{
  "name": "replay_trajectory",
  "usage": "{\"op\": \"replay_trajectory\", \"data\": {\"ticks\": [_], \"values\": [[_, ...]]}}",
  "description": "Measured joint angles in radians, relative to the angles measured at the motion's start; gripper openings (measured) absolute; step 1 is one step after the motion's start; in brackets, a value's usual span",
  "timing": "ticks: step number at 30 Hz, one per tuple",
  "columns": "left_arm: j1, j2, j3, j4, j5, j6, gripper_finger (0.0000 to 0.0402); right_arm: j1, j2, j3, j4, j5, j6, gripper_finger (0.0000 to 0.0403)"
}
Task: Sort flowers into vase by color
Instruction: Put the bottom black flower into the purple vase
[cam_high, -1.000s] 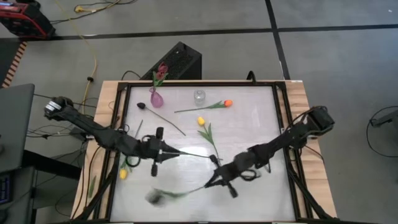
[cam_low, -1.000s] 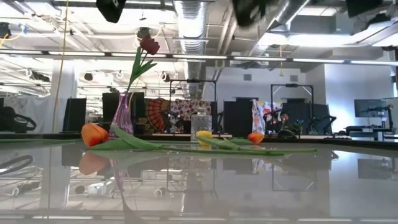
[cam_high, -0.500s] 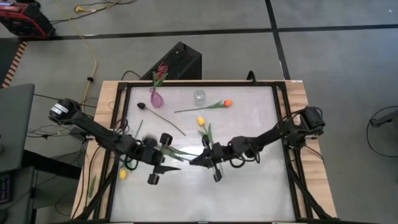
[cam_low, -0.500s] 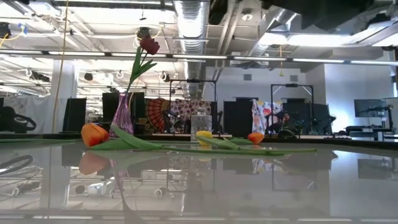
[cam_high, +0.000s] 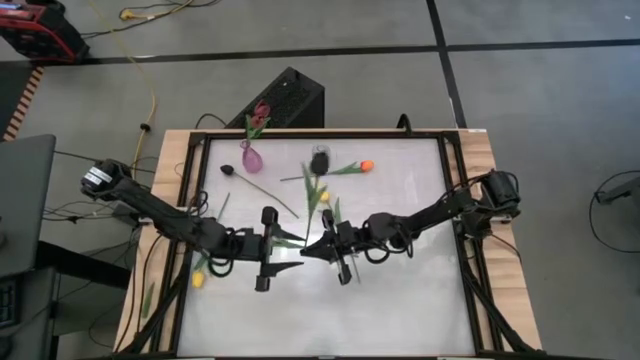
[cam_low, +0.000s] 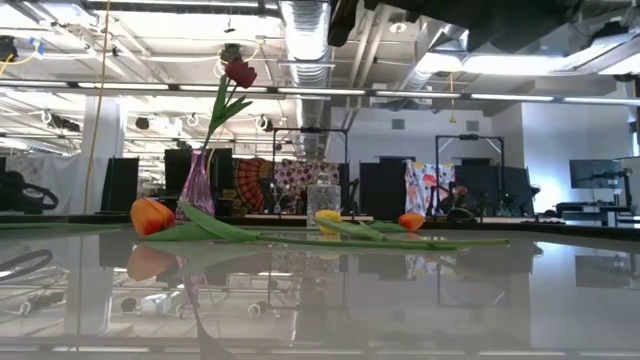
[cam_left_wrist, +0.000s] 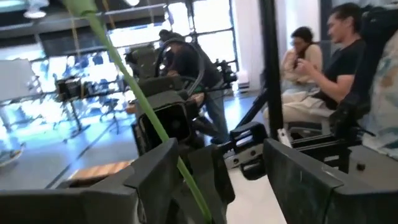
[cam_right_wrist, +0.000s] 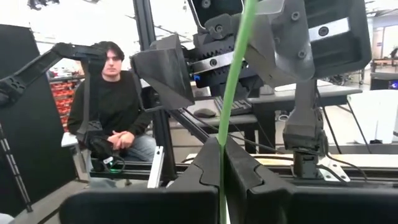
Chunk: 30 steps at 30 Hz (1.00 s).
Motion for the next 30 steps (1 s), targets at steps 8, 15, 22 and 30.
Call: {"op": "replay_trajectory", "data": {"ticks": [8,15,22,30], "values": [[-0.003,0.001,-0.002,-0.165,-0.010,-0.145,0.0227,0.017,-0.002,0.002,0.008,-0.005,-0.014,0.0025],[-0.015,0.001,-0.001,-0.131,0.025,-0.144,0.0226,0.014,-0.002,0.002,0.000,0.015,-0.014,0.0025],[-0.010,0.002,-0.001,-0.016,0.016,-0.064,0.0226,0.014,-0.002,0.002,-0.008,0.015,-0.013,0.0025],[-0.011,-0.051,-0.001,0.037,-0.002,-0.008,0.0226,0.013,-0.002,0.002,-0.014,0.016,-0.013,0.0025]]}}
